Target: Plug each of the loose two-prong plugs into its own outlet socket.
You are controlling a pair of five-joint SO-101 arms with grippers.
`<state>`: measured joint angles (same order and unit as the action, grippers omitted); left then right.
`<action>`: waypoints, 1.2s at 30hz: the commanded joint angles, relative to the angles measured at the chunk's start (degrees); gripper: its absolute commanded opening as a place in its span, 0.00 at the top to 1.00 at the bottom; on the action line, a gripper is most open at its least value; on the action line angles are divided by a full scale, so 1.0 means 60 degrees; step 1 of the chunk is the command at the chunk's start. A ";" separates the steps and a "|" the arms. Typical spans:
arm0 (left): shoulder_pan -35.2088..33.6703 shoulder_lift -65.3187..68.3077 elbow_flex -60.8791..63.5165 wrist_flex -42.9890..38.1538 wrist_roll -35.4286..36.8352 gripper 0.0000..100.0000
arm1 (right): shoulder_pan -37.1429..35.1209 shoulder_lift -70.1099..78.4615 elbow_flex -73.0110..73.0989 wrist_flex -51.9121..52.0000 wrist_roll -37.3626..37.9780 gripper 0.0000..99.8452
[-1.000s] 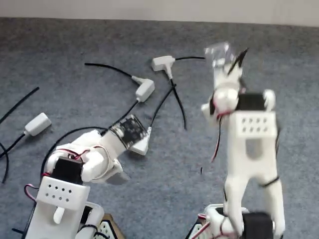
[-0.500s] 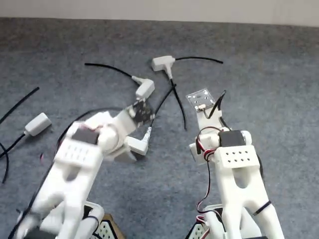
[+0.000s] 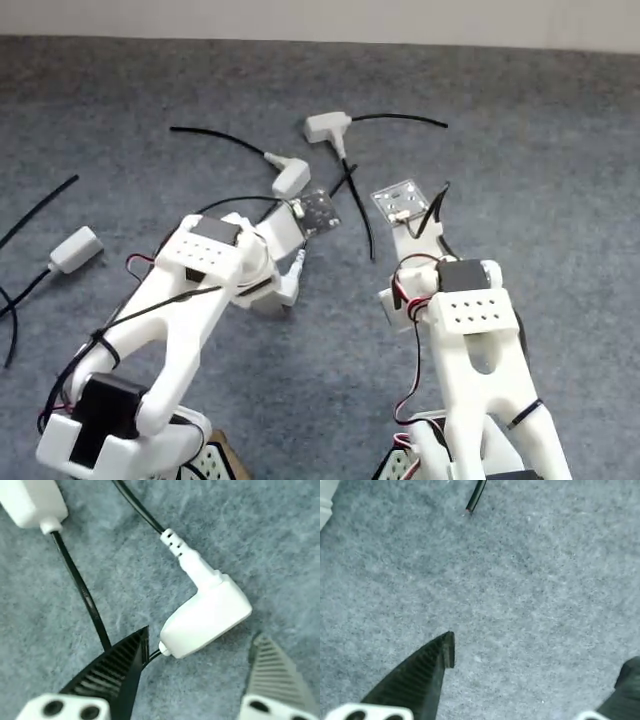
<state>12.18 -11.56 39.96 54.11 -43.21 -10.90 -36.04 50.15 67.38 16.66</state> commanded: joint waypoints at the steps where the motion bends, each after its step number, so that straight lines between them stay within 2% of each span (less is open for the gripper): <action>1: 0.0344 -0.0037 -0.0330 0.0088 -0.0410 0.62 | -0.0081 0.0007 -0.0037 -0.0125 0.0132 0.54; 6: 0.0418 0.0256 -0.0388 0.0073 -0.0630 0.62 | -0.0081 0.0007 -0.0037 -0.0110 0.0132 0.54; 16: 0.0418 0.2952 -0.1370 -0.0088 -0.0601 0.63 | -0.0095 0.0007 0.0022 -0.0095 0.0410 0.54; 18: 0.0418 0.3114 -0.1604 -0.0059 -0.0586 0.72 | -0.0095 0.0007 0.0022 -0.0095 0.0425 0.54; 22: 0.0403 0.3172 -0.2190 0.0117 -0.0586 0.98 | -0.0095 0.0022 0.0022 -0.0095 0.0425 0.54; 23: 0.0403 0.3187 -0.2381 0.0352 -0.0586 1.00 | -0.0095 0.0022 0.0022 -0.0095 0.0425 0.54; 32: 0.0359 0.3201 -0.5062 0.2520 -0.0571 0.99 | -0.0505 0.0022 0.0037 -0.0066 0.0440 0.54; 36: 0.0344 0.3216 -0.6161 0.2740 -0.0571 0.99 | -0.0505 0.0022 0.0037 -0.0066 0.0440 0.54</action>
<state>14.29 8.13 9.19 69.58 -46.46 -13.36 -35.96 50.51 67.38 18.68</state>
